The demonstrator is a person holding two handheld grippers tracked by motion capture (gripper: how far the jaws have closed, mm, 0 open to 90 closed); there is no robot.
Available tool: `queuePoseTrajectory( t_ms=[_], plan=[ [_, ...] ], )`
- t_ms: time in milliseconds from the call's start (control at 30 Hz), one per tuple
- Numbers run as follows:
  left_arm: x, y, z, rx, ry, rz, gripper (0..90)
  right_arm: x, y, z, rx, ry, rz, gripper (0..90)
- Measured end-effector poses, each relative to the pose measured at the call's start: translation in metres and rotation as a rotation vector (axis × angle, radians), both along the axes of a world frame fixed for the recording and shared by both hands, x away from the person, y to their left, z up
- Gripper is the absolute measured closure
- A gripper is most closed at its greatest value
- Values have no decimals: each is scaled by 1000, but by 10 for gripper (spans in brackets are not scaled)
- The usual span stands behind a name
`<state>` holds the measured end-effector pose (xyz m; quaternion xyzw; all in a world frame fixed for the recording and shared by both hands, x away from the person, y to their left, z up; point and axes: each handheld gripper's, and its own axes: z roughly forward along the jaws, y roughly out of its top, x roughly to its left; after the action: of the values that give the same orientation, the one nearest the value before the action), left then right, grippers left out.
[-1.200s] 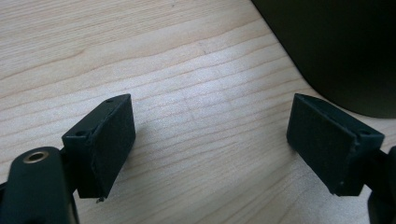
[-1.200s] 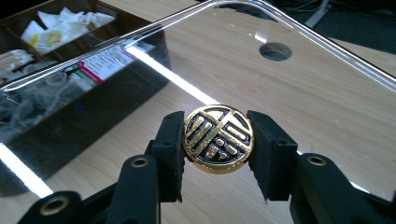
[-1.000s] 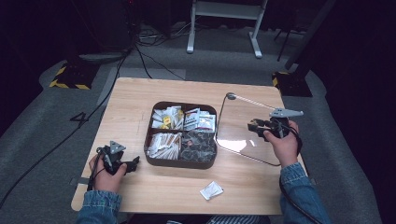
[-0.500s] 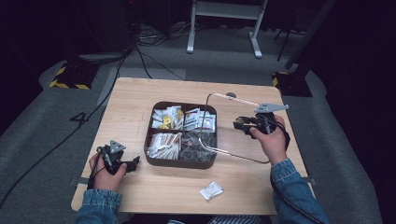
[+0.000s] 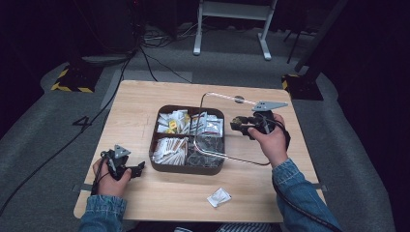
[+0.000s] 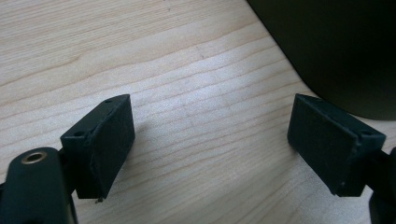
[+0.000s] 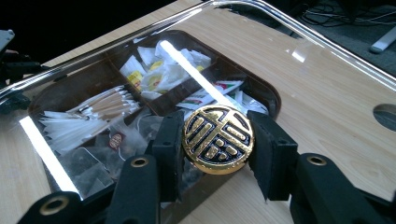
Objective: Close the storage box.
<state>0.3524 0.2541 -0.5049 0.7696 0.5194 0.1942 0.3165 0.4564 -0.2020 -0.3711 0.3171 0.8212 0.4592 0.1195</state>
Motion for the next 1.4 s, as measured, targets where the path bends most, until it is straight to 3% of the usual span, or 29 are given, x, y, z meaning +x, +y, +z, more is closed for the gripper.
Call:
queuePoseTrajectory(
  t_ms=[600,933,1400],
  plan=[
    [0,0,0,-1,0,0,153,13,65,-1,-39,6,92,591],
    [0,0,0,-1,-3,1,153,19,96,-10,-71,12,129,591],
    [0,0,0,-1,-3,-1,154,25,124,-31,-97,40,142,591]
  ],
)
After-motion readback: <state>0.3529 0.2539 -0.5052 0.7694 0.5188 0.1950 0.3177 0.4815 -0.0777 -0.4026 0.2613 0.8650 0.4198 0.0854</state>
